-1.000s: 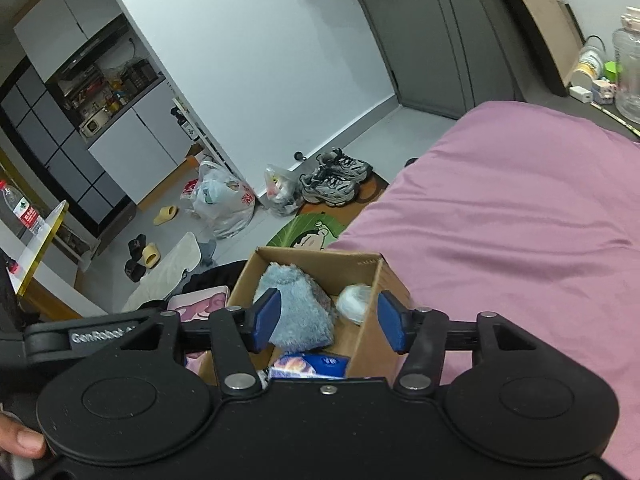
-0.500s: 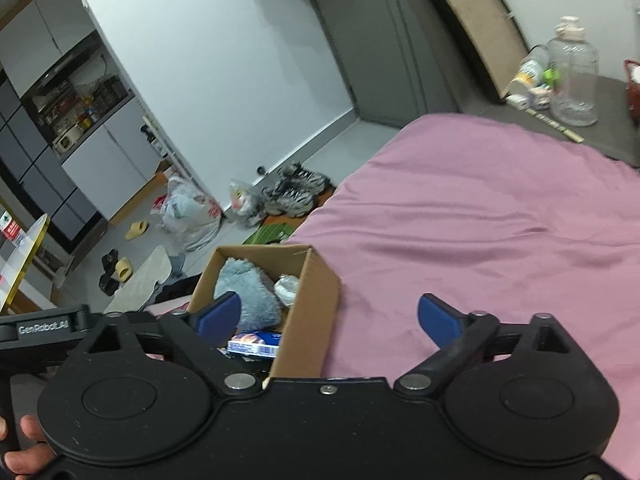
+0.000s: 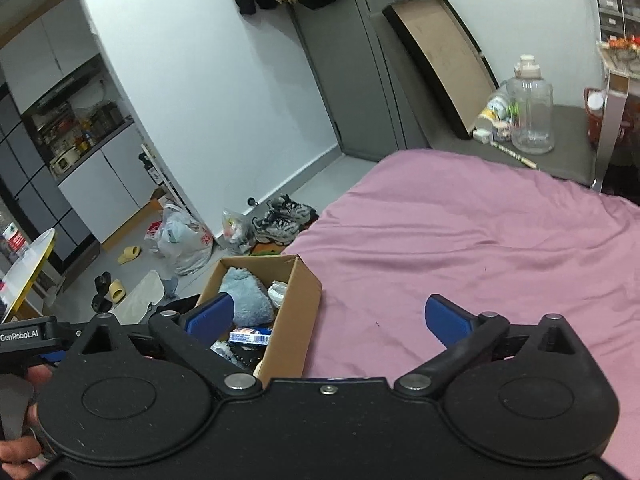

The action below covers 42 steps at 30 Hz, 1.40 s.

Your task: Organize soft objects

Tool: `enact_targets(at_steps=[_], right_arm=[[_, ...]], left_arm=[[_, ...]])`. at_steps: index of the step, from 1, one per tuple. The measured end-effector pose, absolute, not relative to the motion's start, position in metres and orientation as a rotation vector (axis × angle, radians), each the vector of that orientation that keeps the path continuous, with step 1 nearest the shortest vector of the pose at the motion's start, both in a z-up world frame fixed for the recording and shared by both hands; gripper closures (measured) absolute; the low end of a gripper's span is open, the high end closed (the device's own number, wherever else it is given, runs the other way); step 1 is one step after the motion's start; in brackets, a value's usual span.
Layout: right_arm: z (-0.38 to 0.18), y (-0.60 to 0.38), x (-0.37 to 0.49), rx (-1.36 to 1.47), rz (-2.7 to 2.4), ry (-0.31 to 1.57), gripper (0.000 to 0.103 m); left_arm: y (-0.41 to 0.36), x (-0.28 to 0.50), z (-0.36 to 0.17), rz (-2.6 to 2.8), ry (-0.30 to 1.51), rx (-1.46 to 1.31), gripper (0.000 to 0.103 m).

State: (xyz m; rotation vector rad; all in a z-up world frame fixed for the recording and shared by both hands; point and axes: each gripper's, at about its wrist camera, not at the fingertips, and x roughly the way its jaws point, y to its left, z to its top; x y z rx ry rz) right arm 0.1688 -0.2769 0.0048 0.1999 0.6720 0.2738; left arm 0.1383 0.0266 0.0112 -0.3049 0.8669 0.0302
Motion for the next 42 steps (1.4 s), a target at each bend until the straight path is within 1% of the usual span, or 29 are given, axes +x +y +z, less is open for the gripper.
enact_targets(at_steps=[9,16,29,42], right_arm=[[0.01,-0.298,0.125,0.205,0.222,0.625,0.0],[0.011,-0.307,0.094,0.184,0.205,0.635,0.0],[0.006,-0.313,0.047,0.126,0.218,0.655,0.0],[0.001,-0.315,0.01,0.11,0.249,0.621,0.0]], left_arm=[[0.038,0.094,0.02,0.02,0.814,-0.287,0.0],[0.04,0.065,0.026,0.015,0.782,-0.261,0.0],[0.028,0.022,0.026,-0.021,0.78,-0.217,0.0],[0.015,-0.008,0.024,-0.052,0.76,-0.188,0.0]])
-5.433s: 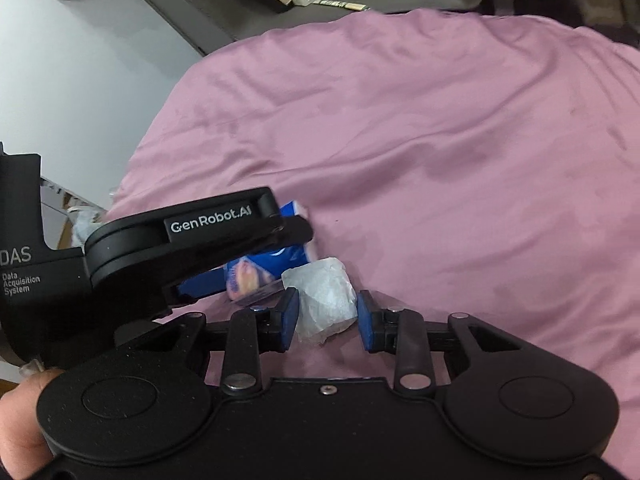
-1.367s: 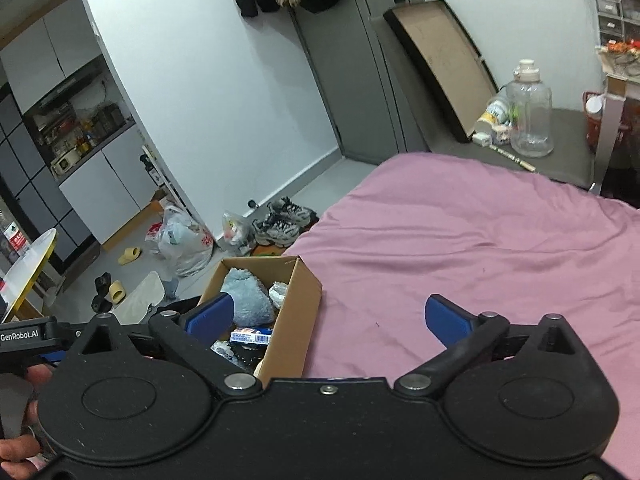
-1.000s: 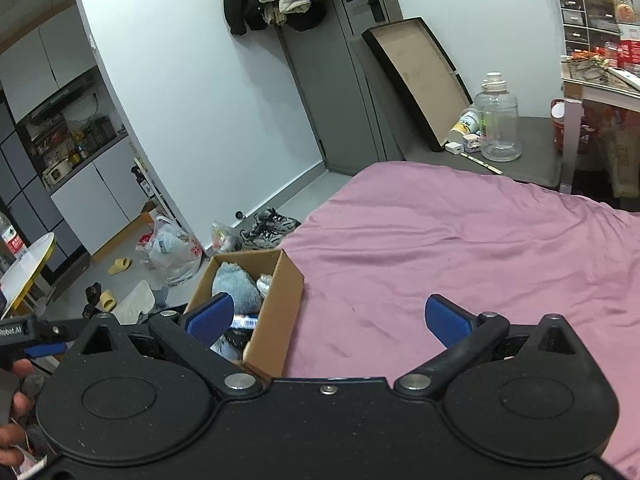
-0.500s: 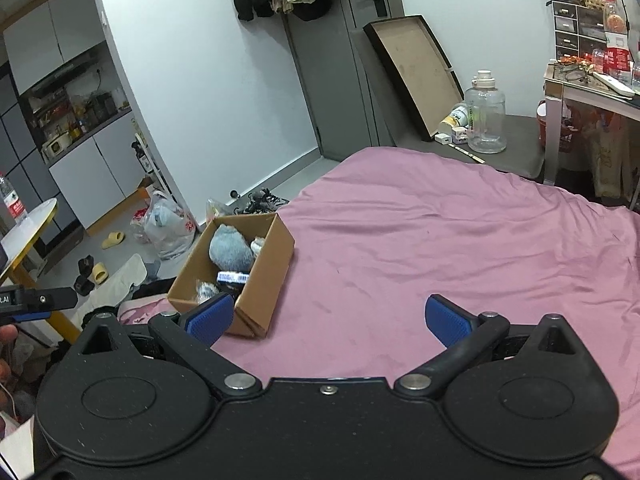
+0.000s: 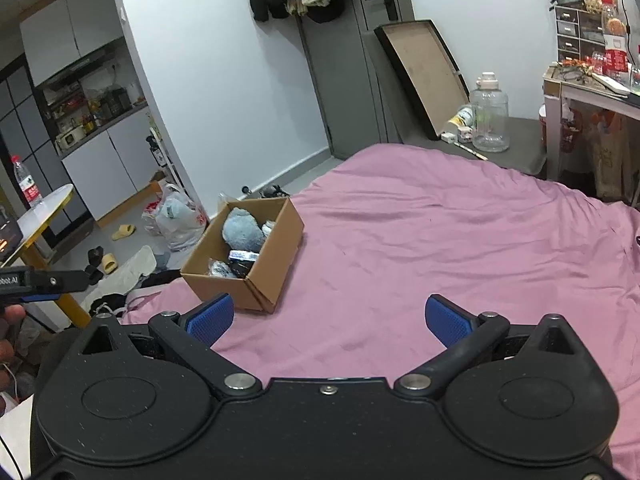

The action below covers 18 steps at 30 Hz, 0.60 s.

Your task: Organize soft objects

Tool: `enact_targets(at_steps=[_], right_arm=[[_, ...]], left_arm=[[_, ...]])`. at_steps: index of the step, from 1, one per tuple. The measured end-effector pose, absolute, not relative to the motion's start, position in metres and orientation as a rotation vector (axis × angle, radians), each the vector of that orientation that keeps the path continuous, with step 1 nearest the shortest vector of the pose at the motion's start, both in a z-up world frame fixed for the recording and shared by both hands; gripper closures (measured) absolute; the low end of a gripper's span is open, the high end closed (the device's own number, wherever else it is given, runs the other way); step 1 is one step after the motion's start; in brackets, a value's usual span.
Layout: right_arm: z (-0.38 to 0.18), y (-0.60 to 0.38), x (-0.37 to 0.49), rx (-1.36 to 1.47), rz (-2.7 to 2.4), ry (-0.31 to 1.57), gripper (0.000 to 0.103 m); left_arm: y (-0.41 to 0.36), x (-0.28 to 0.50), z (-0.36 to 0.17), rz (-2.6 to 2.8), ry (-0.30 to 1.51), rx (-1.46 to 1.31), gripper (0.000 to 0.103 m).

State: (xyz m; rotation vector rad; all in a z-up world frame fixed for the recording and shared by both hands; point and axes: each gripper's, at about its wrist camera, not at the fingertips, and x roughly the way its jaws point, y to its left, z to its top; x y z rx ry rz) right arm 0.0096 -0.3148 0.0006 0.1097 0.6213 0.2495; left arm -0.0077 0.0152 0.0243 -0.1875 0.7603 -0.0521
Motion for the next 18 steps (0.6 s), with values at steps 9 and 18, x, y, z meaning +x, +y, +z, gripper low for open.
enact_targets(at_steps=[9,18], right_arm=[[0.003,-0.31,-0.002,0.084,0.235,0.582,0.0],[0.003,-0.309,0.001,0.073,0.224,0.589,0.0]], left_arm=[[0.007,-0.02,0.018,-0.06,0.766,-0.156,0.0],[0.005,-0.021,0.017,-0.061,0.765,-0.148,0.0]])
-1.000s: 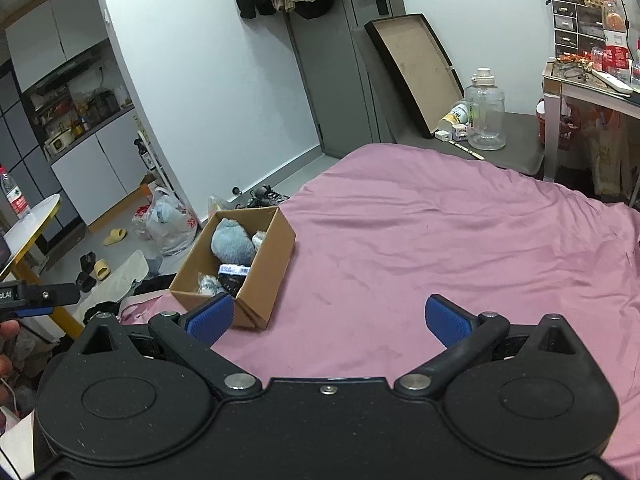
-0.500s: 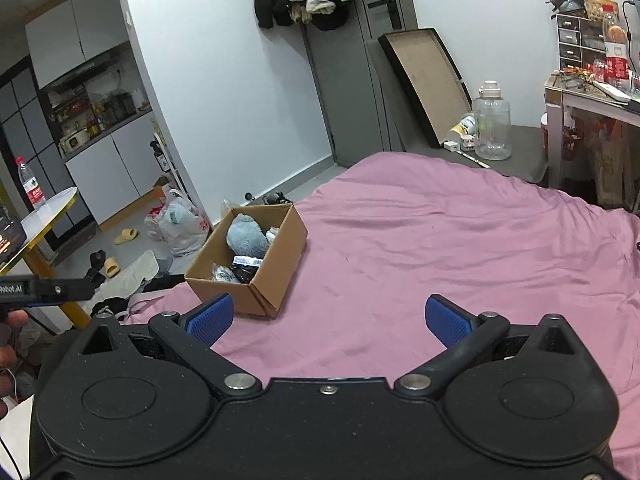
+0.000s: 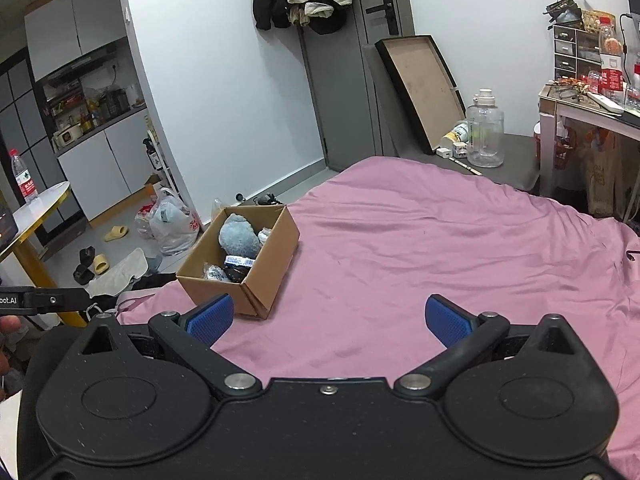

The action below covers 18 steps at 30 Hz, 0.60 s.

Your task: Organize soft objects

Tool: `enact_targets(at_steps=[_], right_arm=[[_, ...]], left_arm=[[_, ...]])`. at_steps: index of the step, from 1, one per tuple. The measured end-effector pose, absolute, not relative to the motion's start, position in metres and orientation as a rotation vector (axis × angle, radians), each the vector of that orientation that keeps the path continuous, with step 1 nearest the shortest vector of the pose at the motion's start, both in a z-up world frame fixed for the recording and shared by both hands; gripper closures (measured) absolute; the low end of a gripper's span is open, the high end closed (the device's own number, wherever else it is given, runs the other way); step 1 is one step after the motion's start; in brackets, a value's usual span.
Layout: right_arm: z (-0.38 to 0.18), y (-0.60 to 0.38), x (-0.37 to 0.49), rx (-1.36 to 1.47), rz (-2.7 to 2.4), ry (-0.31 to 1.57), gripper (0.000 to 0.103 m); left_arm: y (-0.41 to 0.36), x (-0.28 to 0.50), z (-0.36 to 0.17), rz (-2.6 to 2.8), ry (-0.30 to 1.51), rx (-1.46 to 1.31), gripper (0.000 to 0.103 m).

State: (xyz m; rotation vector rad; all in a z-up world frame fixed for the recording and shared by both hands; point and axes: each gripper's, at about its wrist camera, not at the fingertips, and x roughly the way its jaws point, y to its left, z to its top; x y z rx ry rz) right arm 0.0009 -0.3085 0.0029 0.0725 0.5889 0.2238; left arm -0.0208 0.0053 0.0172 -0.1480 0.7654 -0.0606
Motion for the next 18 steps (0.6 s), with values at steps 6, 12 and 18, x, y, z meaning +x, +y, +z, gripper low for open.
enact_targets(at_steps=[6,12,18], right_arm=[[0.0029,-0.3083,0.0013,0.073,0.223,0.59,0.0],[0.0025,-0.3076,0.0019,0.07,0.219,0.592,0.0],[0.0021,-0.3079,0.0023,0.072,0.219,0.593,0.0]], left_arm=[[0.0061,-0.0196,0.0151,-0.057,0.774,-0.151,0.0],[0.0071,-0.019,0.0136,-0.056,0.779,-0.15,0.0],[0.0067,-0.0188,0.0134,-0.056,0.779,-0.147,0.0]])
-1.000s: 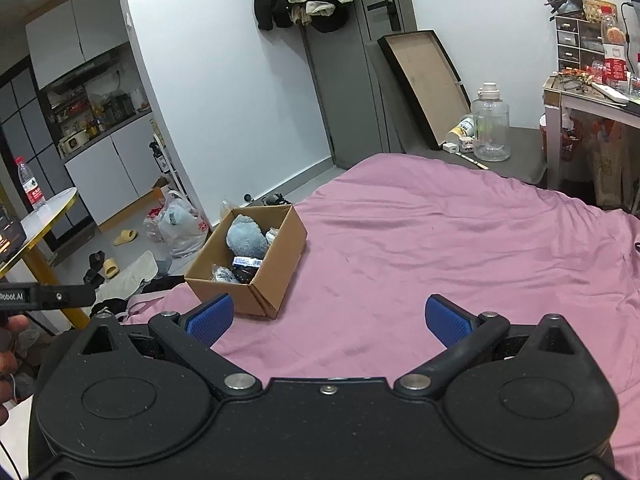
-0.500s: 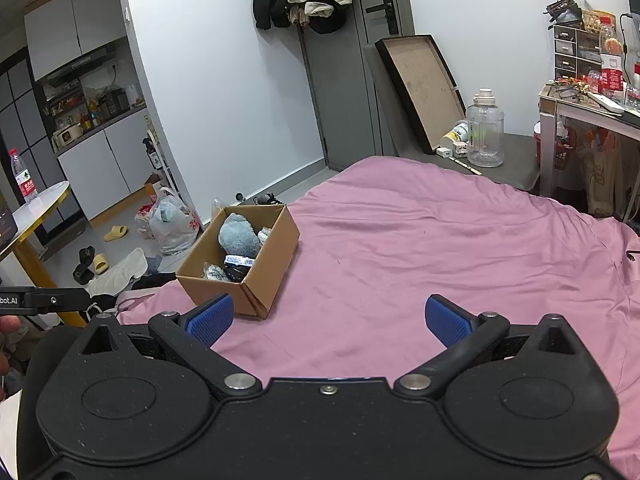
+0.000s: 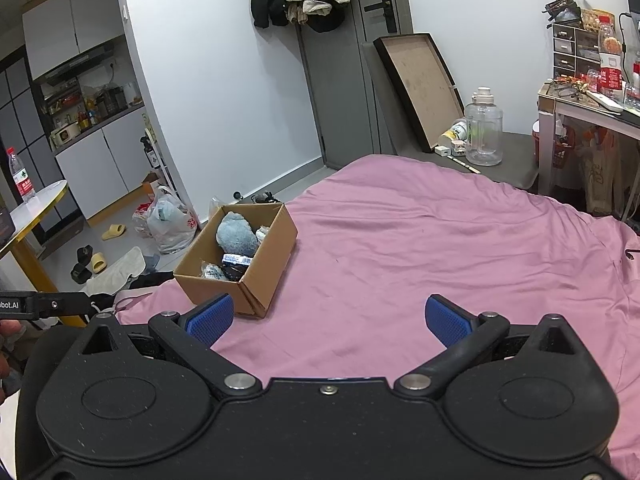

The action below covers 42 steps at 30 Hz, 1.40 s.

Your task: Organize soft objects

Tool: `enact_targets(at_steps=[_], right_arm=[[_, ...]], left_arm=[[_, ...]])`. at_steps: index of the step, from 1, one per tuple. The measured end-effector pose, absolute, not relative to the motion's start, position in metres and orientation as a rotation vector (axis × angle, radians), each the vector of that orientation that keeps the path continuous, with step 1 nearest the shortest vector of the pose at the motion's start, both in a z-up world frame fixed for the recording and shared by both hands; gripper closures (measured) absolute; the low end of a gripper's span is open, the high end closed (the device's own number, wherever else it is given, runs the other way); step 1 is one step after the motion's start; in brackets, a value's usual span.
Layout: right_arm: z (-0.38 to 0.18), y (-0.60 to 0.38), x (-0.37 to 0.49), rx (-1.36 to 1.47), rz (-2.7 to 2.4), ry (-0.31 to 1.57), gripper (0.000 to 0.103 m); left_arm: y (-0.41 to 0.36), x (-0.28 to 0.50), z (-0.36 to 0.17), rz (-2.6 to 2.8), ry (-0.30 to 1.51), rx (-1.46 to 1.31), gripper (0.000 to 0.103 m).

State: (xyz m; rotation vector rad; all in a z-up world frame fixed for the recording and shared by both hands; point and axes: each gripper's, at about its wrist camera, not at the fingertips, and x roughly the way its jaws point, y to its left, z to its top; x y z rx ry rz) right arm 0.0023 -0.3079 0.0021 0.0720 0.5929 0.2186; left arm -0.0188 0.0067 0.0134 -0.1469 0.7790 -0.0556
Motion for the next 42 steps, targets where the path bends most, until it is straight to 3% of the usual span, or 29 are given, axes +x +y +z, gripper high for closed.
enact_targets(at_steps=[42], right_arm=[[0.0006,-0.3116,0.0037,0.089,0.227,0.598,0.0]], left_arm=[[0.0142,-0.0279,0.0103,-0.037,0.776,-0.148,0.0]])
